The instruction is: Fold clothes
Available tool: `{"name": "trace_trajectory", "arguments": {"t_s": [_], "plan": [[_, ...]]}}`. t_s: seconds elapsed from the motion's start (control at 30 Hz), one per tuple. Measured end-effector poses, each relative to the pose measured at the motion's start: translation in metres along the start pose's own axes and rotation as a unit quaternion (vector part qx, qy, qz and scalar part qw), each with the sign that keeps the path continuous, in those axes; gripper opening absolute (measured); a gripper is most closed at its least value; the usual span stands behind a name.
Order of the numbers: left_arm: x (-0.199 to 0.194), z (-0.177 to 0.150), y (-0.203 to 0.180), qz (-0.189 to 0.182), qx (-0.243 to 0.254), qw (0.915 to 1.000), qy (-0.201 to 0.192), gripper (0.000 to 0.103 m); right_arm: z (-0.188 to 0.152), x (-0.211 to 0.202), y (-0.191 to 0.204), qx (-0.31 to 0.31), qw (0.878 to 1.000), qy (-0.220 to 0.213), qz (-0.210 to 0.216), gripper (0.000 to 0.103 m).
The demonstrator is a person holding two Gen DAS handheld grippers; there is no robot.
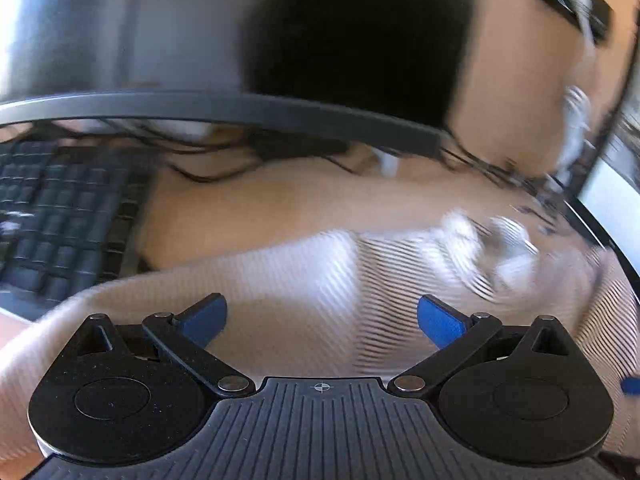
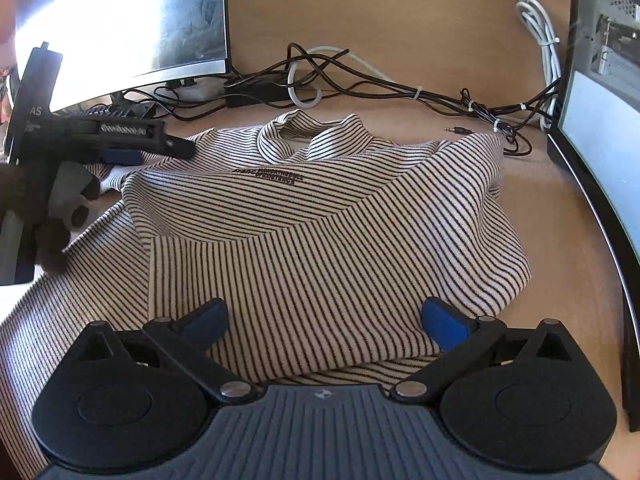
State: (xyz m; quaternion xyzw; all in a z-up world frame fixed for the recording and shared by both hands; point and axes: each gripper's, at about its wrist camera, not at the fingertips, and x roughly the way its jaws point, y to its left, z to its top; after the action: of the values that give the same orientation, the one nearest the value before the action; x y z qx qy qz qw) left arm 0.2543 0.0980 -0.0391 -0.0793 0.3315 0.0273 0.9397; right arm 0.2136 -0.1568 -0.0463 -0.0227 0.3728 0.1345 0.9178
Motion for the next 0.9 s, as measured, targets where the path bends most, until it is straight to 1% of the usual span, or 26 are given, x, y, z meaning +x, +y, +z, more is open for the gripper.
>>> {"name": "trace_trajectory", "arguments": {"t_s": [0.07, 0.13, 0.2, 0.27, 0.33, 0.37, 0.5, 0.53, 0.57, 0.6, 0.63, 0.67, 0.73, 0.77, 0.83, 0.87, 0.9], "plan": [[-0.013, 0.004, 0.017, 0.024, -0.01, 0.9996, -0.014, 0.103, 0.0, 0.001, 0.0, -0.005, 1.0, -0.001, 0.001, 0.103], [-0.033, 0.009, 0.037, 0.032, -0.032, 0.9988, -0.021, 0.103, 0.0, 0.001, 0.0, -0.009, 1.0, -0.001, 0.001, 0.103], [-0.053, 0.01, 0.06, 0.027, -0.071, 0.9971, -0.009, 0.103, -0.001, -0.001, 0.0, -0.008, 1.0, -0.003, 0.002, 0.103], [-0.07, 0.005, 0.085, 0.022, -0.119, 0.9926, 0.012, 0.103, -0.002, -0.002, 0.0, -0.008, 1.0, -0.004, 0.001, 0.103], [-0.084, -0.002, 0.105, 0.028, -0.165, 0.9856, 0.025, 0.103, -0.002, -0.002, 0.001, -0.008, 1.0, -0.005, 0.0, 0.103], [-0.093, -0.006, 0.118, 0.034, -0.191, 0.9806, 0.023, 0.103, -0.003, -0.003, 0.0, -0.008, 1.0, -0.006, 0.0, 0.103], [-0.127, -0.023, 0.163, 0.047, -0.293, 0.9549, 0.007, 0.101, -0.003, -0.002, 0.0, -0.007, 1.0, -0.008, -0.002, 0.103], [-0.131, -0.026, 0.171, 0.049, -0.305, 0.9511, 0.008, 0.1, -0.003, -0.002, 0.0, -0.008, 1.0, -0.008, -0.002, 0.103], [-0.135, -0.03, 0.179, 0.051, -0.314, 0.948, 0.011, 0.098, -0.003, -0.002, 0.001, -0.008, 1.0, -0.008, -0.003, 0.103], [-0.136, -0.033, 0.182, 0.054, -0.317, 0.9467, 0.021, 0.091, -0.003, -0.002, 0.001, -0.008, 1.0, -0.008, -0.004, 0.103], [-0.135, -0.036, 0.183, 0.059, -0.317, 0.9459, 0.034, 0.088, -0.003, -0.002, 0.001, -0.009, 1.0, -0.008, -0.005, 0.103], [-0.136, -0.041, 0.183, 0.058, -0.326, 0.9425, 0.047, 0.083, -0.003, -0.002, 0.001, -0.009, 1.0, -0.008, -0.006, 0.103], [-0.136, -0.052, 0.183, 0.05, -0.351, 0.9322, 0.072, 0.083, -0.003, -0.002, 0.002, -0.01, 1.0, -0.009, -0.008, 0.103], [-0.136, -0.057, 0.185, 0.041, -0.37, 0.9251, 0.076, 0.083, -0.003, -0.002, 0.002, -0.01, 1.0, -0.009, -0.009, 0.103], [-0.132, -0.062, 0.189, 0.03, -0.399, 0.9137, 0.07, 0.083, -0.004, -0.003, 0.004, -0.011, 1.0, -0.01, -0.013, 0.103], [-0.129, -0.06, 0.191, 0.032, -0.403, 0.9122, 0.064, 0.082, -0.004, -0.003, 0.004, -0.011, 1.0, -0.011, -0.014, 0.103], [-0.125, -0.057, 0.191, 0.04, -0.399, 0.9144, 0.057, 0.078, -0.003, -0.003, 0.004, -0.011, 1.0, -0.011, -0.014, 0.103]]}}
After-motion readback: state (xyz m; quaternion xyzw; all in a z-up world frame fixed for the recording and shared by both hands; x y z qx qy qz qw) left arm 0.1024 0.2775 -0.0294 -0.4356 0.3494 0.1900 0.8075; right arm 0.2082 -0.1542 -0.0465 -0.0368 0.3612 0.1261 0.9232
